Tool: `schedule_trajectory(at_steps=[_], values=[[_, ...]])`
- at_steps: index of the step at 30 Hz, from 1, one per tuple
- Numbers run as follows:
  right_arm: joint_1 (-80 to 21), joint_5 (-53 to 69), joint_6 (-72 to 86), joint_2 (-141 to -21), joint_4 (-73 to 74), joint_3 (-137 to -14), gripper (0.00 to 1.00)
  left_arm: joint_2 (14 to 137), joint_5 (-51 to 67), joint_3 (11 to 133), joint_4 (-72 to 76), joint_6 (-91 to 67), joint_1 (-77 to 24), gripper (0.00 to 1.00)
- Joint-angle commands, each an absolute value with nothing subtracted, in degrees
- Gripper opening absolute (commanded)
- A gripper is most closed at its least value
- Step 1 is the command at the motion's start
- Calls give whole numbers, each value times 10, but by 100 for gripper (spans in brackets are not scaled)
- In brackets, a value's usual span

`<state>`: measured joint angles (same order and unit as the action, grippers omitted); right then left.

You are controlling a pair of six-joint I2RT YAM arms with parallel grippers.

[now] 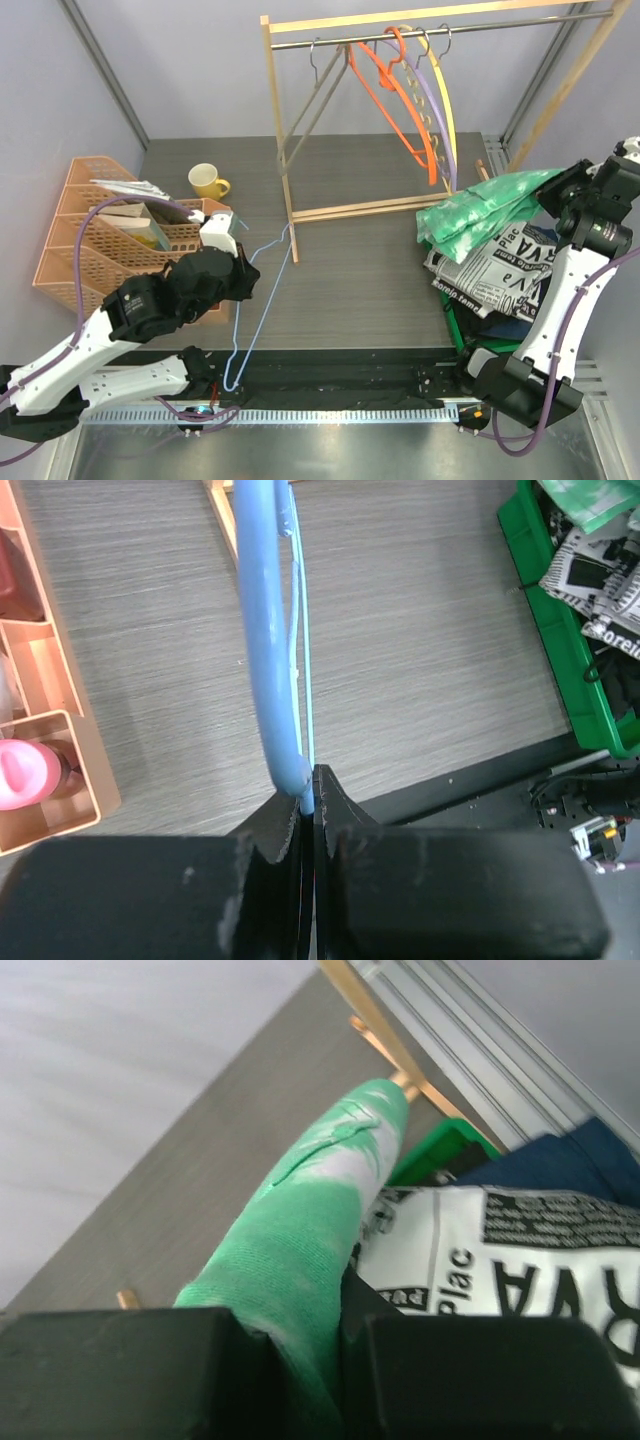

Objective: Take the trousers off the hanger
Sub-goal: Place the trousers into the basket

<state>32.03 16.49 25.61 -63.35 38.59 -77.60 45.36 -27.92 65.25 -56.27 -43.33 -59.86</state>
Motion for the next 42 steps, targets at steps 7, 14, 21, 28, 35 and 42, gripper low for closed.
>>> schedule_trajectory(at_steps=[7, 14, 21, 28, 35, 42], values=[[350, -105, 199, -585, 480, -671, 1, 454, -193, 655, -522, -400, -596, 0], [352, -208, 199, -585, 460, -577, 11, 457, -148, 648, -511, -396, -595, 0], [353, -243, 170, -598, 531, -699, 67, 466, -156, 658, -497, -393, -595, 0], [275, -191, 183, -579, 604, -859, 70, 493, -190, 667, -496, -407, -595, 0], [101, -294, 188, -628, 669, -933, 72, 524, -214, 680, -483, -433, -589, 0], [-106, -213, 266, -580, 615, -863, 72, 552, -250, 706, -490, -486, -581, 0]])
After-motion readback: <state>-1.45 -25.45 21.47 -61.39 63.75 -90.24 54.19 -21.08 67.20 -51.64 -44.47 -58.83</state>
